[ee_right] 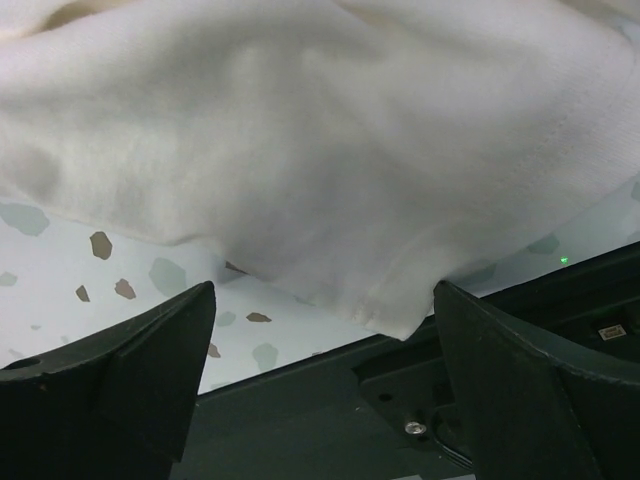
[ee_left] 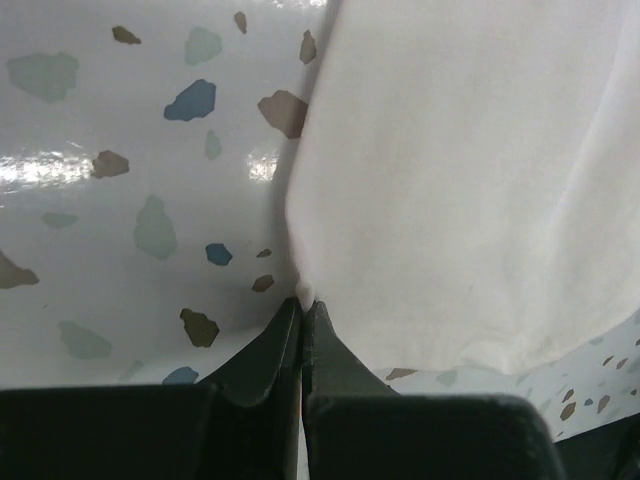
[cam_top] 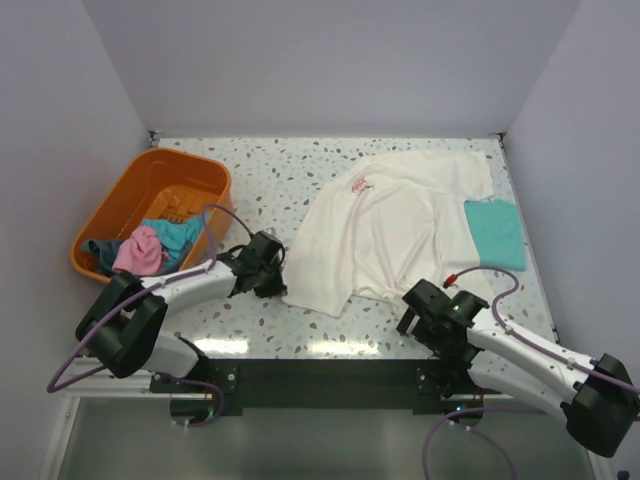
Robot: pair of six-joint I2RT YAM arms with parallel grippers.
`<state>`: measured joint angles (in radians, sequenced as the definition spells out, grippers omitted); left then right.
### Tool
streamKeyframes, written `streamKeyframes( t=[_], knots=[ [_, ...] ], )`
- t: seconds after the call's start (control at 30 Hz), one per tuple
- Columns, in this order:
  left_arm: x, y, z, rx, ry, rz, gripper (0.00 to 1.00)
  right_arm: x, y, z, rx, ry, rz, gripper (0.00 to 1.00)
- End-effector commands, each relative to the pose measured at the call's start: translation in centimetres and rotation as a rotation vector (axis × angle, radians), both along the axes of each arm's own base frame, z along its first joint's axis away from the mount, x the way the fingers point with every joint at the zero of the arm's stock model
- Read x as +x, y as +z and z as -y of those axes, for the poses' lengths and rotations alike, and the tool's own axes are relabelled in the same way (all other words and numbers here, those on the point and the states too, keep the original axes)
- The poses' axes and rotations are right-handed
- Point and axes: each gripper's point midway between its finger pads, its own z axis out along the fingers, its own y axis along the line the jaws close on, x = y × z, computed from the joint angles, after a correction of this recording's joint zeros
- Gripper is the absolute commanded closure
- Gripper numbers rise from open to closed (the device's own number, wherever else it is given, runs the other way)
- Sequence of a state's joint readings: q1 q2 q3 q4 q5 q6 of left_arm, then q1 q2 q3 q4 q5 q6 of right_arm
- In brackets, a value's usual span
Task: Fold and stack the t-shirts
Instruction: Flatten the tshirt out
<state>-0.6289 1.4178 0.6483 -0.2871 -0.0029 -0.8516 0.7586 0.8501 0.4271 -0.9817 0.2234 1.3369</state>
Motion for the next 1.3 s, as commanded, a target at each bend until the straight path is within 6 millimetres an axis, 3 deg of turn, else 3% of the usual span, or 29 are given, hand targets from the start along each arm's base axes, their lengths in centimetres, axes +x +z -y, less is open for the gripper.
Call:
streamKeyframes(
  t=[0.0, 0.1, 0.2, 0.4, 0.5, 0.53, 0.57, 0.63, 0.7, 0.77, 0.83, 0.87, 0.9, 0.93, 0.97, 1.0, 1.03, 1.07, 1.1, 1.13, 1.17, 1.2, 1.23, 1.27],
  knots=[
    [-0.5, 0.6, -1.4, 0.050, 0.006, 0.015, 1.00, 1.2, -0.5, -0.9, 0.014, 0.001, 0.029, 0.08],
    [-0.1, 1.4, -1.5, 0.055, 0.014, 0.031, 1.00, 1.8, -0.4, -0.7, -0.035, 0.030, 0.032, 0.17],
    [0.4, 2.2, -1.7, 0.067, 0.030, 0.049, 1.00, 2.5, -0.3, -0.8, -0.054, 0.048, 0.046, 0.38],
    [1.4, 3.2, -1.2, 0.047, 0.044, 0.073, 1.00, 3.2, -0.3, -0.8, -0.062, 0.076, 0.080, 0.60],
    [1.6, 3.5, -1.1, 0.053, 0.043, 0.073, 1.00, 3.3, -0.1, -1.1, -0.037, 0.090, 0.098, 0.80],
    [1.7, 3.7, -1.1, 0.051, 0.045, 0.075, 1.00, 3.2, -0.2, -1.1, -0.038, 0.093, 0.094, 0.80],
    [1.8, 3.8, -1.2, 0.052, 0.049, 0.080, 1.00, 3.2, 0.0, -1.0, -0.037, 0.095, 0.100, 0.92],
    [2.2, 4.5, -1.0, 0.051, 0.044, 0.097, 1.00, 3.3, 0.5, -0.8, -0.047, 0.107, 0.110, 1.00],
    [2.9, 6.0, -0.9, 0.050, 0.036, 0.131, 1.00, 4.4, 2.7, 0.2, -0.101, 0.103, 0.177, 1.00],
    [4.0, 8.3, -0.9, 0.045, 0.055, 0.188, 1.00, 6.0, 7.0, 1.0, -0.158, 0.124, 0.255, 1.00],
    [5.9, 12.7, -0.2, 0.014, 0.068, 0.285, 1.00, 8.0, 11.3, 2.3, -0.259, 0.133, 0.362, 1.00],
    [6.5, 15.0, -0.1, -0.008, 0.077, 0.336, 1.00, 9.3, 15.4, 2.2, -0.263, 0.122, 0.431, 1.00],
    [7.6, 19.1, 0.4, -0.045, 0.085, 0.416, 1.00, 10.3, 17.9, 2.9, -0.308, 0.105, 0.496, 1.00],
    [8.3, 21.7, -0.1, -0.053, 0.113, 0.480, 1.00, 11.3, 22.0, 2.9, -0.307, 0.106, 0.584, 1.00],
    [8.7, 24.1, -0.2, -0.070, 0.124, 0.530, 1.00, 11.8, 24.2, 3.2, -0.313, 0.093, 0.634, 1.00],
    [9.2, 28.3, -0.2, -0.105, 0.133, 0.615, 1.00, 12.3, 26.0, 3.2, -0.316, 0.092, 0.673, 1.00],
    [9.5, 30.5, -0.9, -0.101, 0.165, 0.666, 1.00, 12.7, 28.1, 3.6, -0.342, 0.107, 0.717, 1.00],
    [9.5, 32.9, -1.4, -0.118, 0.179, 0.719, 1.00, 12.9, 31.7, 3.6, -0.295, 0.079, 0.800, 1.00],
    [9.4, 36.8, -1.9, -0.140, 0.192, 0.799, 1.00, 13.1, 33.5, 3.6, -0.282, 0.082, 0.843, 1.00],
    [9.4, 38.8, -2.7, -0.140, 0.219, 0.843, 1.00, 13.2, 36.8, 3.7, -0.257, 0.089, 0.921, 1.00],
    [9.2, 40.8, -3.1, -0.149, 0.229, 0.882, 1.00, 13.1, 38.5, 3.7, -0.235, 0.091, 0.961, 1.00],
    [8.5, 44.7, -3.9, -0.176, 0.235, 0.953, 1.00, 13.0, 40.2, 3.8, -0.216, 0.097, 0.999, 1.00],
    [8.2, 46.4, -4.4, -0.180, 0.248, 0.984, 1.00, 12.6, 43.3, 3.8, -0.176, 0.117, 1.069, 1.00],
    [7.8, 48.1, -4.8, -0.192, 0.251, 1.013, 1.00, 12.3, 44.9, 3.8, -0.149, 0.126, 1.104, 1.00]
  ],
)
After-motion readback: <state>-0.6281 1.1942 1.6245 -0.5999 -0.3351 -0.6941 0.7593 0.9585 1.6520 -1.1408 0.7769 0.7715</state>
